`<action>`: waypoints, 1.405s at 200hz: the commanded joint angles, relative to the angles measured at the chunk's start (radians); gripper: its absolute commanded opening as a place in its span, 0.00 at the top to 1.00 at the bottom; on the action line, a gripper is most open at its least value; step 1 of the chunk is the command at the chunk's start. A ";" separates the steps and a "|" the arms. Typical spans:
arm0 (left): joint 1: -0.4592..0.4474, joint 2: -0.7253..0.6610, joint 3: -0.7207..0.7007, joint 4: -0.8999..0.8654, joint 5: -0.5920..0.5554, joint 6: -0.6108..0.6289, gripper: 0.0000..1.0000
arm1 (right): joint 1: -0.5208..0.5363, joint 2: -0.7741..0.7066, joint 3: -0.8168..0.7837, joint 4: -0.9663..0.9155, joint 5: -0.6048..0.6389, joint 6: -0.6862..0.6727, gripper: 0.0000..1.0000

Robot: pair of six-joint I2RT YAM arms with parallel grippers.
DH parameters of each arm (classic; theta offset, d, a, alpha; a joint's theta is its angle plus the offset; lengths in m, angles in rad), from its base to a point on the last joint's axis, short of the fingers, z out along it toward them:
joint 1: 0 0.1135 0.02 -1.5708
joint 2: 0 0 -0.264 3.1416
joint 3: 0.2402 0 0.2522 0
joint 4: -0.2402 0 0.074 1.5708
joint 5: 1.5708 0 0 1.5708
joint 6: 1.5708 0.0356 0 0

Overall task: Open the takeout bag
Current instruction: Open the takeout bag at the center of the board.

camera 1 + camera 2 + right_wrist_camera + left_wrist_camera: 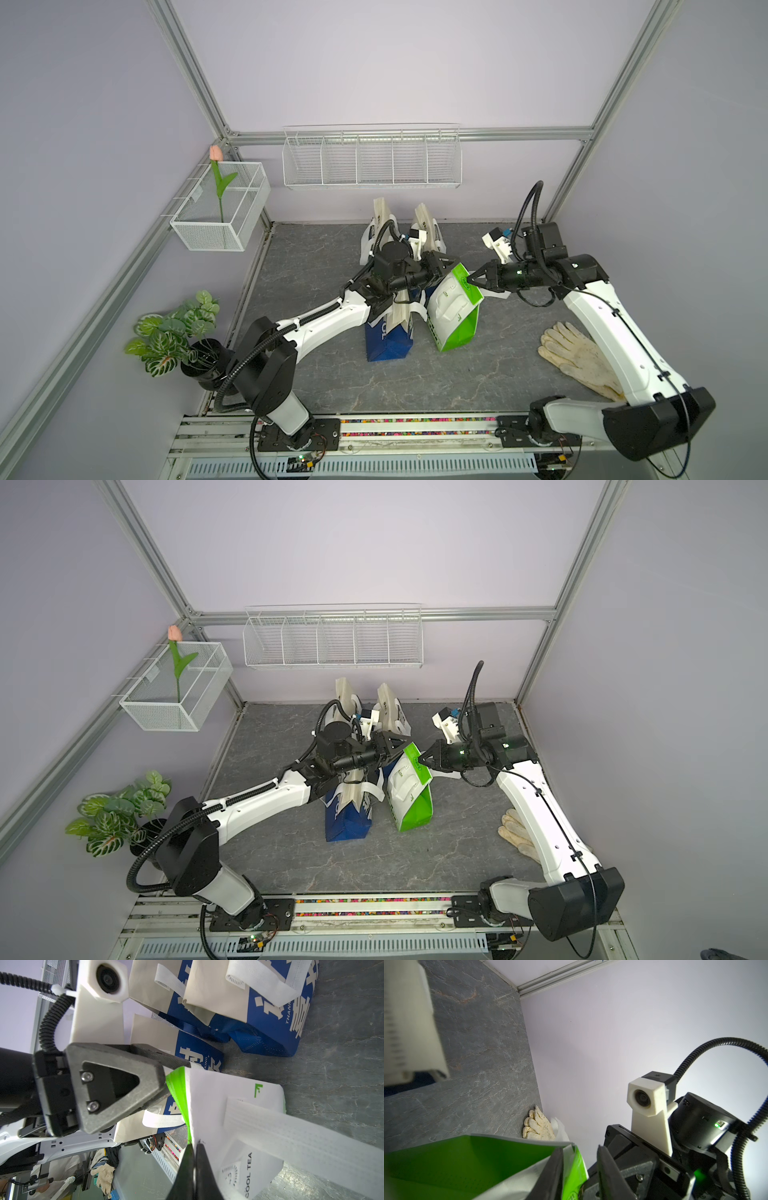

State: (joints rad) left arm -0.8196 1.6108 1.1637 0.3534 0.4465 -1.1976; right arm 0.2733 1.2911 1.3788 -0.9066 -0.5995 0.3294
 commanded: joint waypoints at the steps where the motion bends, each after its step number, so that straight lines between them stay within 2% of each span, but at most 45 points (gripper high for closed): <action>1: -0.023 0.017 -0.015 0.036 0.025 -0.019 0.69 | 0.008 -0.018 0.008 0.057 -0.040 0.005 0.93; 34: -0.046 0.021 -0.026 0.035 0.025 -0.018 0.69 | 0.009 -0.013 0.013 0.055 -0.039 0.005 0.93; 46: -0.047 0.026 -0.024 0.038 0.026 -0.020 0.82 | 0.010 -0.012 0.015 0.055 -0.039 0.007 0.93; 71: -0.044 0.030 0.003 0.000 0.013 -0.003 1.00 | 0.014 -0.010 0.017 0.049 -0.035 0.005 0.93; 102: -0.039 0.030 0.056 -0.082 -0.011 0.027 1.00 | 0.029 -0.009 0.031 0.014 0.007 -0.013 0.93; 116: -0.038 0.010 0.073 -0.168 -0.053 0.054 1.00 | 0.051 -0.010 0.052 -0.028 0.084 -0.032 0.84; 136: -0.042 -0.038 0.074 -0.287 -0.124 0.090 1.00 | 0.119 -0.018 0.083 -0.106 0.270 -0.051 0.57; 158: -0.045 -0.085 0.033 -0.328 -0.187 0.099 1.00 | 0.196 -0.042 0.098 -0.165 0.477 -0.033 0.38; 197: -0.061 -0.120 -0.011 -0.332 -0.233 0.087 1.00 | 0.403 -0.142 0.076 -0.231 0.803 0.034 0.36; 217: -0.079 -0.136 -0.005 -0.330 -0.260 0.091 1.00 | 0.517 -0.192 0.057 -0.257 0.909 0.093 0.35; 239: -0.098 -0.149 0.017 -0.352 -0.293 0.083 1.00 | 0.617 -0.257 -0.013 -0.211 0.957 0.172 0.33; 254: -0.109 -0.159 0.028 -0.377 -0.322 0.080 1.00 | 0.673 -0.288 -0.073 -0.154 0.975 0.220 0.24; 281: -0.116 -0.180 0.010 -0.392 -0.360 0.065 1.00 | 0.697 -0.323 -0.196 0.020 0.937 0.273 0.23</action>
State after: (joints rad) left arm -0.9298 1.4696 1.1667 -0.0109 0.1566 -1.1213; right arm 0.9554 0.9787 1.2686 -1.0428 0.3096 0.5072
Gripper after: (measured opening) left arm 0.045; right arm 0.766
